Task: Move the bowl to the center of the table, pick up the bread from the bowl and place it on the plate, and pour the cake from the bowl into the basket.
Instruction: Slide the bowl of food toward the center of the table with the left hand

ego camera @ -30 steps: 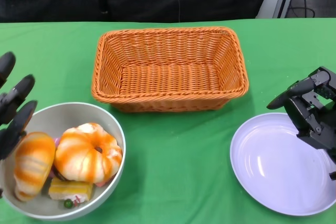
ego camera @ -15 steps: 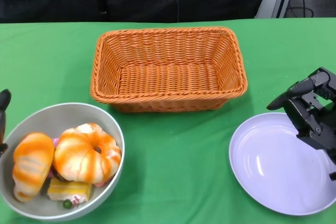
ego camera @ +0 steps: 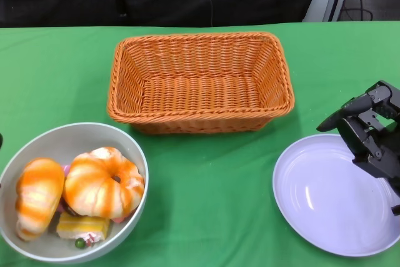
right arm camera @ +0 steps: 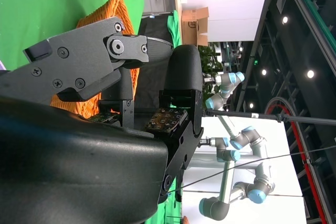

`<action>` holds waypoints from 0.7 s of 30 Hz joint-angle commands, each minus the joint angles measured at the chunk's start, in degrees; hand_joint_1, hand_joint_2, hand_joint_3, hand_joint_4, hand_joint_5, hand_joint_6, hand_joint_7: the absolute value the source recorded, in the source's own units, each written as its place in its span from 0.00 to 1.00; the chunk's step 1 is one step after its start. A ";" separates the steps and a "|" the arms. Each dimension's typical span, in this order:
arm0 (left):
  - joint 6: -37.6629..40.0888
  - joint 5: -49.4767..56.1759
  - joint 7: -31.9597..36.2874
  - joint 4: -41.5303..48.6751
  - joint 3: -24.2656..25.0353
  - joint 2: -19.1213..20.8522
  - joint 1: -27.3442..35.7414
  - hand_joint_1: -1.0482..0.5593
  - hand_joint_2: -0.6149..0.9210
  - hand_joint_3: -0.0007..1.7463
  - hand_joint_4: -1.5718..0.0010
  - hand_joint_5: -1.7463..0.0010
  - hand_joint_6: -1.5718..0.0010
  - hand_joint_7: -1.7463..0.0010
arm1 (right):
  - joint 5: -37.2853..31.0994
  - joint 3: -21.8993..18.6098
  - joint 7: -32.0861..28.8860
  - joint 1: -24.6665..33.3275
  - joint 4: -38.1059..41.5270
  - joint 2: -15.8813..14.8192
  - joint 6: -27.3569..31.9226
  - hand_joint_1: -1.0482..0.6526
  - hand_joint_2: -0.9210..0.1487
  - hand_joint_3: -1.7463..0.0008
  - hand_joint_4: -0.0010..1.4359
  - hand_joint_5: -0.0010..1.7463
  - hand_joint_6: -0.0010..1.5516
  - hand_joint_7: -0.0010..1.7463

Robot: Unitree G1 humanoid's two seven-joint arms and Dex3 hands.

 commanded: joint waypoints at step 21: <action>6.70 0.25 -2.89 1.90 -2.39 0.81 -0.72 0.15 1.00 0.34 0.75 1.00 0.79 1.00 | 0.70 0.02 -0.01 0.24 -1.02 -0.68 -0.17 0.48 0.14 0.73 0.50 0.81 0.47 0.60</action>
